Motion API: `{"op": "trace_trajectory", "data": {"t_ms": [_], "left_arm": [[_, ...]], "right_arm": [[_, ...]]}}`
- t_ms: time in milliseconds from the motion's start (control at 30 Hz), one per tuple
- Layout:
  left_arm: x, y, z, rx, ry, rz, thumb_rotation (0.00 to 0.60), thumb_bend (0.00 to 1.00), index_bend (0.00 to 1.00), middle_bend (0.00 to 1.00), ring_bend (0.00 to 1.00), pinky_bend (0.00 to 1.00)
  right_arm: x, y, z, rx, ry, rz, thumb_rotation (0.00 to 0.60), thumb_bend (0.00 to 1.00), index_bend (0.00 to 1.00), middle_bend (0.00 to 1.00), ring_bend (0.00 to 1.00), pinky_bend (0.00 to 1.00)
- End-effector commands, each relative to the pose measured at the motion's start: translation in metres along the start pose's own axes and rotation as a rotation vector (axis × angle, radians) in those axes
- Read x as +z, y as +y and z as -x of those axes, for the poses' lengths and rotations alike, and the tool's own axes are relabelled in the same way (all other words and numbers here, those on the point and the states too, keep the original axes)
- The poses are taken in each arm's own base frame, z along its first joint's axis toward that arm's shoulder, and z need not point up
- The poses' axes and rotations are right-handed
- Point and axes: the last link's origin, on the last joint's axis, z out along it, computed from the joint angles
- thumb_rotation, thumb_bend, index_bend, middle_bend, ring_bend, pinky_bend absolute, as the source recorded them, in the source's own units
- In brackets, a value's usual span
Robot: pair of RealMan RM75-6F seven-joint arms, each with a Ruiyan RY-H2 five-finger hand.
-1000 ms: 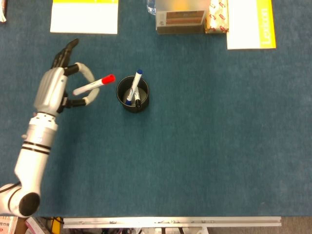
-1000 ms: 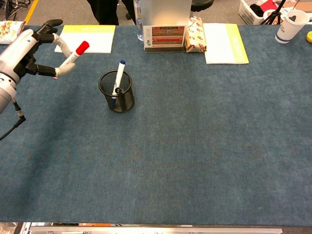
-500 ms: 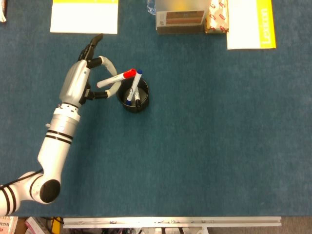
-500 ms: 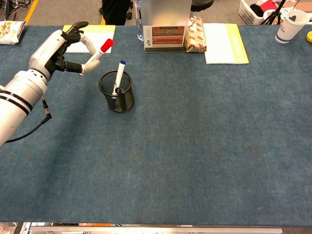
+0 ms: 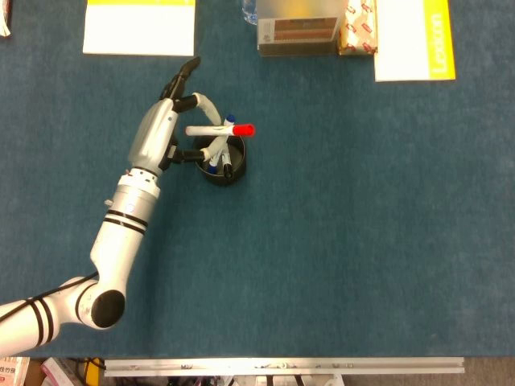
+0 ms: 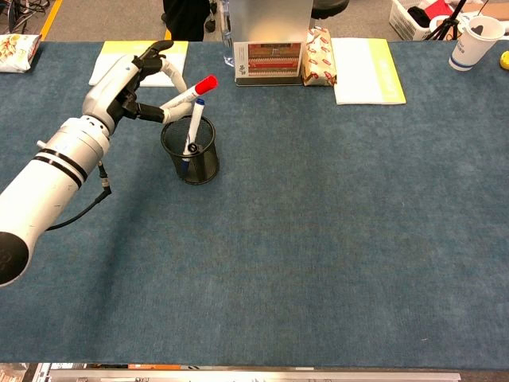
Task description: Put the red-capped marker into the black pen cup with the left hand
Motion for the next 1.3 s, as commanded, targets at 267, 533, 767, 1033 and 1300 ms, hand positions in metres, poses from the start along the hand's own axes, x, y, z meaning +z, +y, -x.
{"op": "trace_trajectory", "data": {"t_ms": [267,533,767,1033,1300], "left_arm": [[0.001,0.014,0.017,-0.062,0.006,-0.004,0.6,0.37,0.61,0.0,0.0,0.0],[0.004,0.019,0.023,-0.136,0.023,-0.053,0.6,0.37,0.61,0.0,0.0,0.0],[0.005,0.017,0.026,-0.264,0.014,-0.105,0.6,0.37,0.61,0.0,0.0,0.0],[0.002,0.014,0.031,-0.37,-0.015,-0.159,0.6,0.37,0.61,0.0,0.0,0.0],[-0.002,0.013,0.034,-0.37,-0.055,-0.162,0.599,0.37,0.39,0.0,0.0,0.0]], "right_arm": [[0.0,0.0,0.0,0.001,0.001,0.002,0.6,0.09,0.21,0.24,0.22,0.44],[-0.001,-0.001,0.0,0.001,0.001,-0.001,0.6,0.09,0.21,0.24,0.22,0.44],[0.0,0.0,-0.001,0.001,0.002,0.001,0.6,0.09,0.21,0.24,0.22,0.44],[0.0,0.0,-0.001,0.003,0.004,0.0,0.6,0.09,0.21,0.24,0.22,0.44],[0.0,0.0,-0.002,0.003,0.004,0.0,0.6,0.09,0.21,0.24,0.22,0.44]]}}
